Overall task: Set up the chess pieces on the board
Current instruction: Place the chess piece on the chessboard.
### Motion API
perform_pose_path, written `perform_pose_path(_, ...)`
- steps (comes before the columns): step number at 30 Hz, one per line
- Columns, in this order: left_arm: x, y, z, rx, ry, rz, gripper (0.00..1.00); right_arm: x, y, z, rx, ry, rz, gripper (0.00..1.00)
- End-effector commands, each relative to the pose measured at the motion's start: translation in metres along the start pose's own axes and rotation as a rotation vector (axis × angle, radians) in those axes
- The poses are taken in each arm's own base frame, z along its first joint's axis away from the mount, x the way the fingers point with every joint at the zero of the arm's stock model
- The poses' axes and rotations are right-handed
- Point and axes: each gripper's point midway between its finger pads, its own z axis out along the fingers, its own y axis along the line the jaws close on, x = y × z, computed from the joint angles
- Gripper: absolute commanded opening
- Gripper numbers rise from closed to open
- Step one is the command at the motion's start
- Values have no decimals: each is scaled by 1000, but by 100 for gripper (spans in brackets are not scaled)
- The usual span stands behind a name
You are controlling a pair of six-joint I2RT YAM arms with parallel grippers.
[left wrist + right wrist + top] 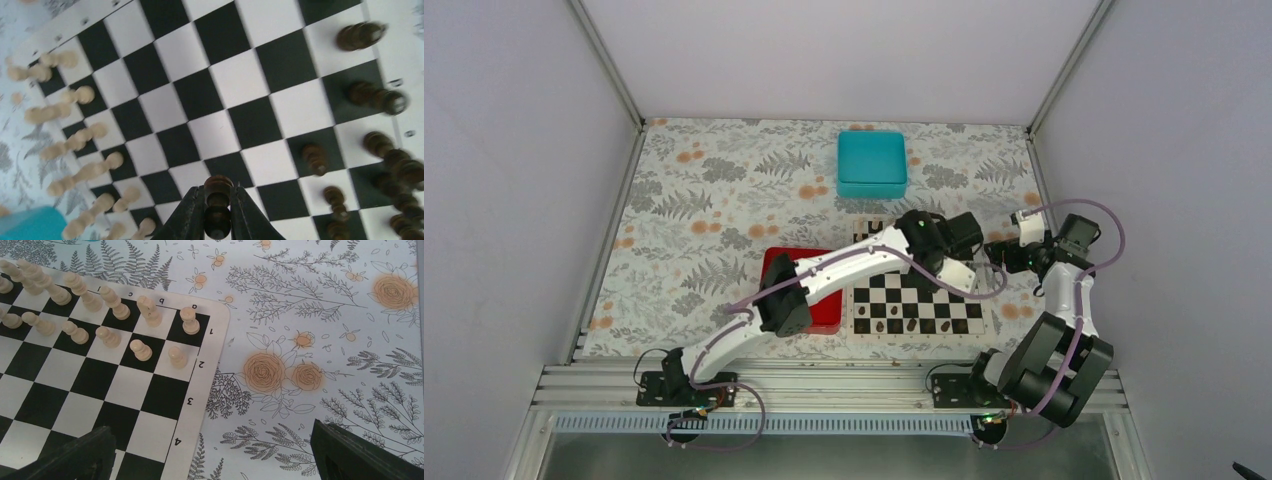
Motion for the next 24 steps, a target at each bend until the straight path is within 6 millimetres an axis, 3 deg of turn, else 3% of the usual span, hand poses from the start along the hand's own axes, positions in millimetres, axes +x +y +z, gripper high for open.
perform_pose_path(1, -23, -24, 5, 34, -37, 66, 14, -6, -8, -6, 35, -29, 11, 100)
perform_pose_path(9, -22, -50, 34, 128, -18, 74, 14, -5, -9, -7, 35, -32, 14, 100)
perform_pose_path(24, -16, -67, 62, 190, 13, 80, 14, -9, -8, -8, 27, -43, 11, 100)
